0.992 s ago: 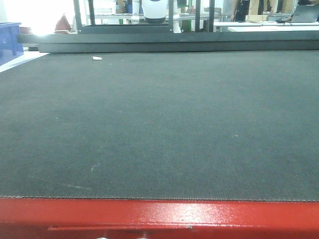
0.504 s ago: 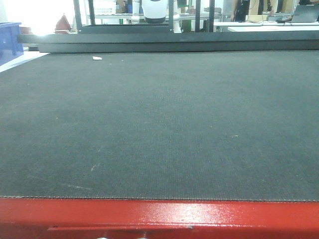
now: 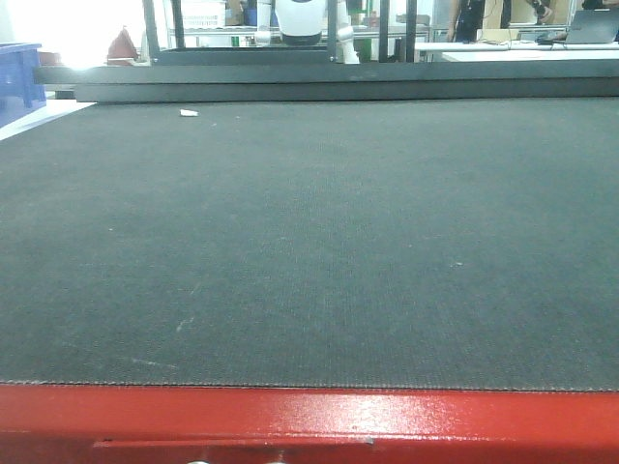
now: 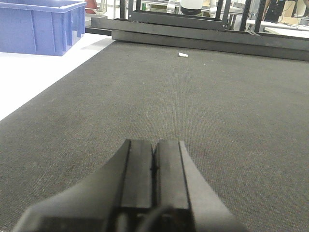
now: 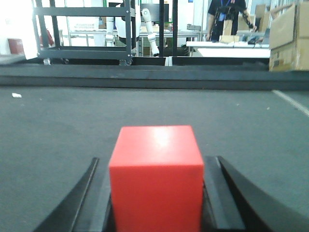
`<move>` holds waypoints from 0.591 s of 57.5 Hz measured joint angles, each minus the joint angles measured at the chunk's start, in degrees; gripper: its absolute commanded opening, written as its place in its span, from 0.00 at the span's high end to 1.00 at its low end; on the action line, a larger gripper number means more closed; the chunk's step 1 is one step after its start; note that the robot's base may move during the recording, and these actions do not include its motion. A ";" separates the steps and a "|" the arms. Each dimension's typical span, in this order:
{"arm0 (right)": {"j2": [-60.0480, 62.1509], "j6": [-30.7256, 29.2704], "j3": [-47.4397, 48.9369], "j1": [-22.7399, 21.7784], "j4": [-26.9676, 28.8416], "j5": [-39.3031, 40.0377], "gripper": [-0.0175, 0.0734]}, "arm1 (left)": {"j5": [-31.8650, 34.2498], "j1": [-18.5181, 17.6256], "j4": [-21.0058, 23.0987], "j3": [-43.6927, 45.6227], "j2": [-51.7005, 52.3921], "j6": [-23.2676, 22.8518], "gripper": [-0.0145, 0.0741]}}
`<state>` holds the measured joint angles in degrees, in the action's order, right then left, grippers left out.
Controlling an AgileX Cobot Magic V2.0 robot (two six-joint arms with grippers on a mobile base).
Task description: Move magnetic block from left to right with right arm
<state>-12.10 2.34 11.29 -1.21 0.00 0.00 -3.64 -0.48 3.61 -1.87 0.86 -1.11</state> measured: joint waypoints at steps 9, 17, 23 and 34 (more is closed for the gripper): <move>0.00 0.00 0.00 0.00 -1.42 0.00 0.55 | 0.00 0.00 0.00 0.00 0.00 0.00 0.97; 0.00 0.00 0.00 0.00 -1.69 0.00 0.55 | 0.00 0.00 0.00 0.00 0.00 0.00 0.97; 0.00 0.00 0.00 0.00 -1.69 0.00 0.55 | 0.00 0.00 0.00 0.00 0.00 0.00 0.97; 0.00 0.00 0.00 0.00 -1.69 0.00 0.55 | 0.00 0.00 0.00 0.00 0.00 0.00 0.97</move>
<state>-12.10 2.34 11.29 -1.21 -1.69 0.00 -3.64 -0.48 3.61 -1.87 0.86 -1.11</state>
